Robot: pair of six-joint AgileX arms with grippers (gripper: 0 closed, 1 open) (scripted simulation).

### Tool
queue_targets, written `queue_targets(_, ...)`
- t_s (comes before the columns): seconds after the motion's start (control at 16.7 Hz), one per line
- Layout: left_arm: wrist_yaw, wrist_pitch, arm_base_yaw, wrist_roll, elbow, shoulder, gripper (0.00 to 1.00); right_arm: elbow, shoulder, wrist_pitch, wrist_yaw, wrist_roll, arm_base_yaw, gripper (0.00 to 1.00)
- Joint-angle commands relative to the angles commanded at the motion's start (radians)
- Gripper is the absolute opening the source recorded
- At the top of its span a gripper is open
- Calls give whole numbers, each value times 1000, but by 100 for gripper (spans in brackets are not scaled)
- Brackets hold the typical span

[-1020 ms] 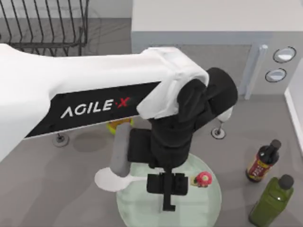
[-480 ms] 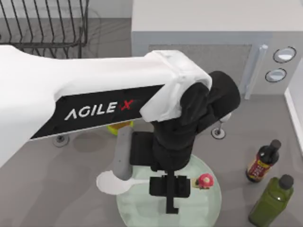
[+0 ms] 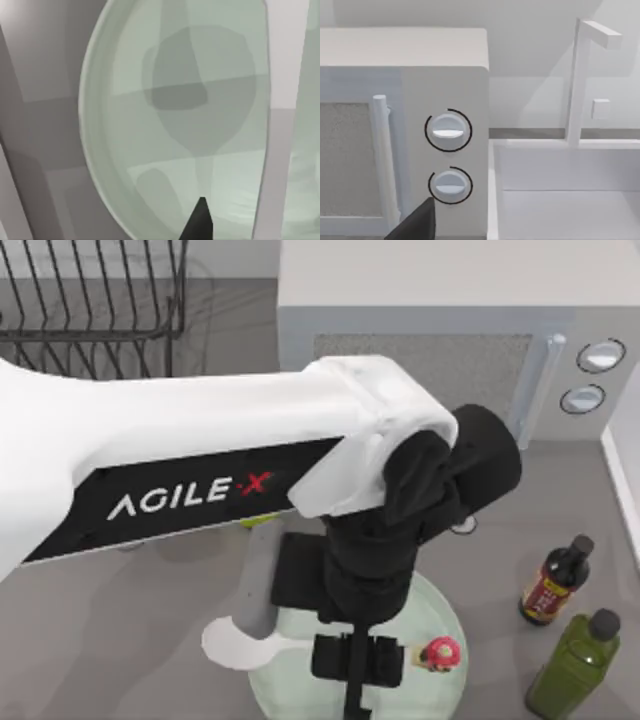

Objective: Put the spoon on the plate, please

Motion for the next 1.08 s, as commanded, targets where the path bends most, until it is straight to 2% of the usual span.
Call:
queue_targets(0.48, 24, 5, -42, 15, -15, -42, 0, 0, 0, 0, 0, 0, 0, 100)
queue_targets(1.08, -16, 143, 15, -26, -24, 40, 0, 0, 0, 0, 0, 0, 0, 100)
